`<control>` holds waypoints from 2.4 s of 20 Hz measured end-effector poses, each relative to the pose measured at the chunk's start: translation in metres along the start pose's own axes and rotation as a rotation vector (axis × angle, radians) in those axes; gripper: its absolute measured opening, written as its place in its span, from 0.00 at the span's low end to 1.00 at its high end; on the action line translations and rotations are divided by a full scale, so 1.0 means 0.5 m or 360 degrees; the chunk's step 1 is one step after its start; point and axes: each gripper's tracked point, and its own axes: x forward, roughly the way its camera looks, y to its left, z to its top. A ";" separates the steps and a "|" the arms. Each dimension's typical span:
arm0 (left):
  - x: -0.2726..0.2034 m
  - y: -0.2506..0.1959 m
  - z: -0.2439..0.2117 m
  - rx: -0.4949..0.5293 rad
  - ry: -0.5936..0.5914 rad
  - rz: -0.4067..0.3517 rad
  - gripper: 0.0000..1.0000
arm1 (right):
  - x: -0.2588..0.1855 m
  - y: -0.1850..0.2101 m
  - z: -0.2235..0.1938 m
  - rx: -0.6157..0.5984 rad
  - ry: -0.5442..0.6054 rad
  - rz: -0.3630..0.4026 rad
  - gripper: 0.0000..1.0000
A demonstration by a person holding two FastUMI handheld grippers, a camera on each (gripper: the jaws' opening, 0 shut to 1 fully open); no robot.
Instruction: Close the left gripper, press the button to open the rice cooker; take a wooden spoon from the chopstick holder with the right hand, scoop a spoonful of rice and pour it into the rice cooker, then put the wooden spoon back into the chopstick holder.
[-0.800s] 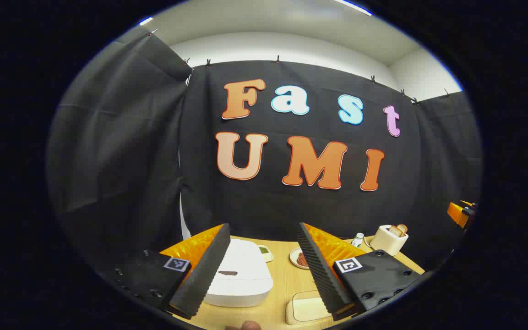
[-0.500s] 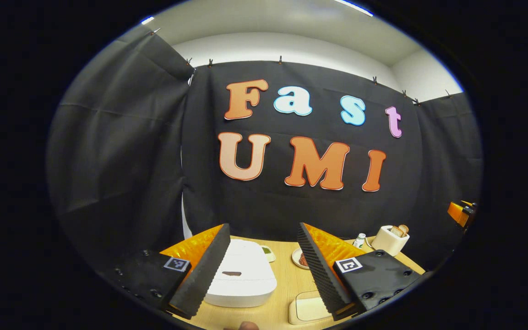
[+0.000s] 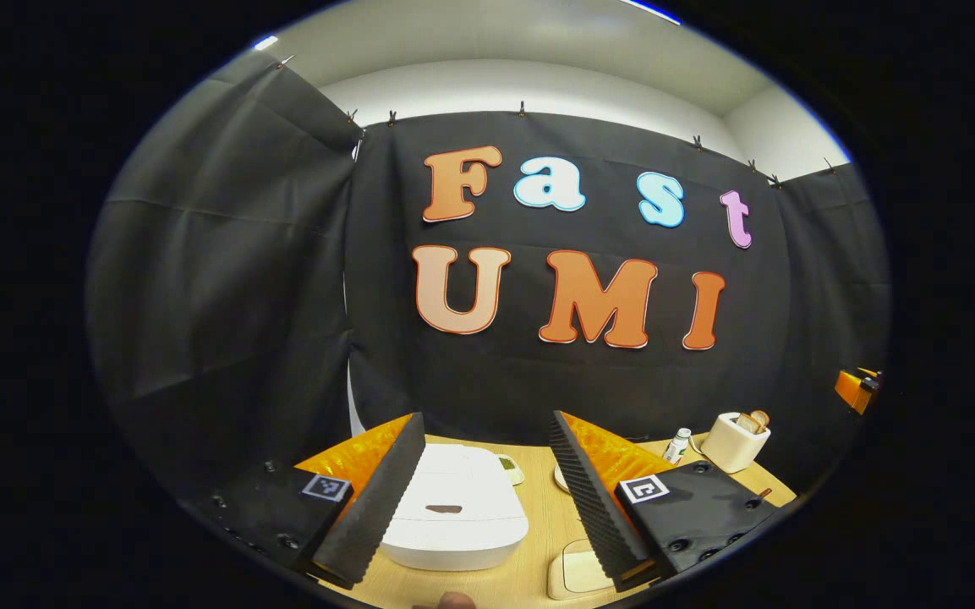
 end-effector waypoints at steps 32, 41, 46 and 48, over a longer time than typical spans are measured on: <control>0.047 0.025 -0.059 -0.0016 0.0122 -0.0043 0.04 | 0.016 0.017 -0.003 -0.0067 0.0063 0.0050 0.94; 0.140 0.056 -0.189 -0.0051 0.0562 -0.0139 0.04 | 0.020 0.019 -0.031 -0.0089 0.0117 0.0042 0.94; 0.204 0.062 -0.257 -0.0029 0.0777 -0.0209 0.04 | 0.012 -0.003 -0.072 -0.0105 0.0193 0.0018 0.94; 0.228 0.064 -0.295 -0.0016 0.0882 -0.0242 0.05 | 0.010 -0.009 -0.082 -0.0104 0.0220 0.0008 0.94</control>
